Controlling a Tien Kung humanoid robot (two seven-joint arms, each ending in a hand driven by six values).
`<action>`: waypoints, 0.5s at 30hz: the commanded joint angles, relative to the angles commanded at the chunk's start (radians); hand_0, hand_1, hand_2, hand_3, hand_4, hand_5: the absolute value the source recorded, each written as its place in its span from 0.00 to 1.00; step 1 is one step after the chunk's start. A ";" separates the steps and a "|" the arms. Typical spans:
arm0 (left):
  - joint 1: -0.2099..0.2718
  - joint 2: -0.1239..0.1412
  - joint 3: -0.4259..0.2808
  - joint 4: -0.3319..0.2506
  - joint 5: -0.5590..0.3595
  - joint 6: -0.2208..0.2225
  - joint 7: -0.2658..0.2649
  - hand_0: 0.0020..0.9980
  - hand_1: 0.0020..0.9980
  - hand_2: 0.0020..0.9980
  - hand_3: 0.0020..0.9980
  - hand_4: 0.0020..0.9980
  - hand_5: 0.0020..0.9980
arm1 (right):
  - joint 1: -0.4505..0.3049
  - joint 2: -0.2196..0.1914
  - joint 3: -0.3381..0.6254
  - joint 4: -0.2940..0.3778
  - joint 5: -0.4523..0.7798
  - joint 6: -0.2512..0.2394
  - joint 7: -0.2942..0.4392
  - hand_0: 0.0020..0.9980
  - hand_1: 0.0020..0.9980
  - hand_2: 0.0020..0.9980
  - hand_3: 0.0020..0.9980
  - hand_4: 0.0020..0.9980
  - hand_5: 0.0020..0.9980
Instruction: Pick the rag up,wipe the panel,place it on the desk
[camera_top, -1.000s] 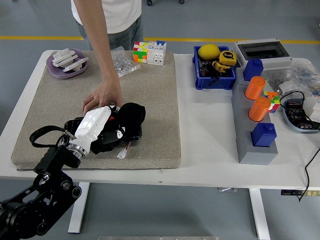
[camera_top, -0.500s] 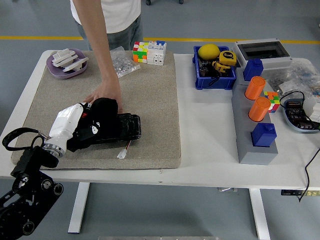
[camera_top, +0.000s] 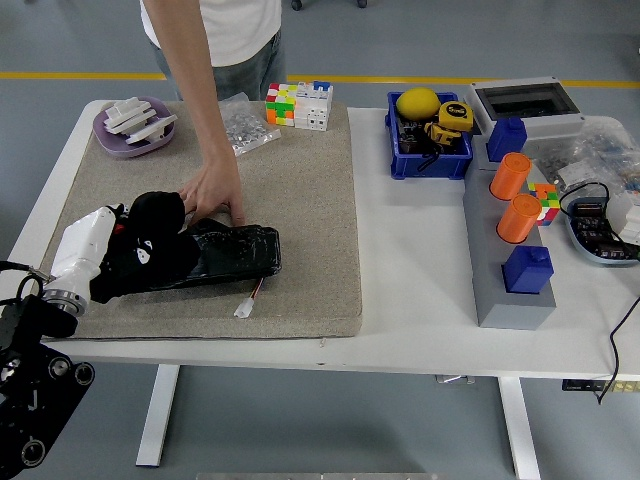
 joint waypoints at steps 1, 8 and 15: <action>0.001 -0.001 -0.011 0.003 0.000 0.000 0.000 0.28 0.34 0.53 0.51 0.22 0.00 | 0.000 0.001 -0.004 0.000 0.003 0.000 0.000 0.69 0.61 0.58 0.56 0.97 0.41; 0.021 0.002 -0.041 0.014 0.007 0.001 -0.004 0.28 0.34 0.53 0.51 0.22 0.00 | 0.001 0.002 -0.001 0.000 0.001 0.000 0.001 0.69 0.61 0.58 0.56 0.97 0.41; 0.039 0.000 -0.058 0.000 0.010 0.009 -0.009 0.28 0.33 0.53 0.51 0.21 0.00 | -0.001 0.003 -0.006 0.000 0.006 -0.002 0.001 0.69 0.61 0.58 0.56 0.97 0.41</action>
